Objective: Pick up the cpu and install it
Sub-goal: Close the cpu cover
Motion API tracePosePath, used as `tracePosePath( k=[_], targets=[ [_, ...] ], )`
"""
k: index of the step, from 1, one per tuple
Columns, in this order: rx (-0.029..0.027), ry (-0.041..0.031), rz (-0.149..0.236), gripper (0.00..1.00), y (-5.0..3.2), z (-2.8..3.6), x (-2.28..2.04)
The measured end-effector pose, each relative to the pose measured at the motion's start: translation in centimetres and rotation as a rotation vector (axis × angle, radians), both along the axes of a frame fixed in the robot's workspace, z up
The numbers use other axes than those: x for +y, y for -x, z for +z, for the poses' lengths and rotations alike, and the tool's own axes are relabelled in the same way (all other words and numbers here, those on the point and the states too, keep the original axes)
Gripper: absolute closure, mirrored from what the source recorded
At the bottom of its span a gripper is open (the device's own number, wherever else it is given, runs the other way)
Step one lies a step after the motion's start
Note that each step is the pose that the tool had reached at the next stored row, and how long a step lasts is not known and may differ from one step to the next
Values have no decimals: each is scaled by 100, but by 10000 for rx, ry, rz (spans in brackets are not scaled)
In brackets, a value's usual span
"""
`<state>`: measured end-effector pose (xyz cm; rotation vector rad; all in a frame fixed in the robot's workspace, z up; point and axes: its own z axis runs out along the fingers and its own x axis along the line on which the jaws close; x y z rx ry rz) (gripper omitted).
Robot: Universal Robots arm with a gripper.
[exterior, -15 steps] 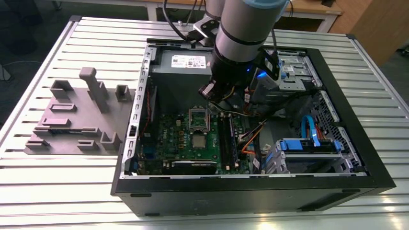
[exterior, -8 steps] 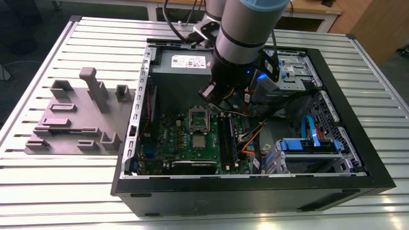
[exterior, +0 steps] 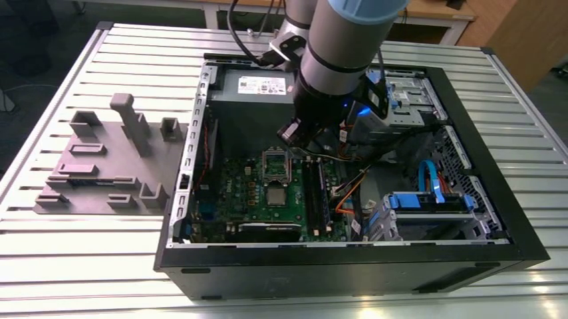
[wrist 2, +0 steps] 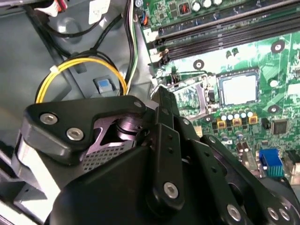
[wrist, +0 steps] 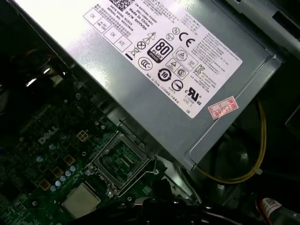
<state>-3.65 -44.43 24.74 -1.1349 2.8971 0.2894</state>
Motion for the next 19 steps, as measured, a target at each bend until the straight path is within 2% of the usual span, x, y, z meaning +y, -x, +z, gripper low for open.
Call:
tracePosePath(
  k=[5, 9, 13, 19],
  targets=[
    [4, 3, 577, 90, -13, -53, -2],
    [4, -3, 605, 90, -22, -77, -11],
    [4, -22, 604, 90, -59, -145, -13],
    [-5, -64, 667, 90, -61, -242, -13]
  ],
)
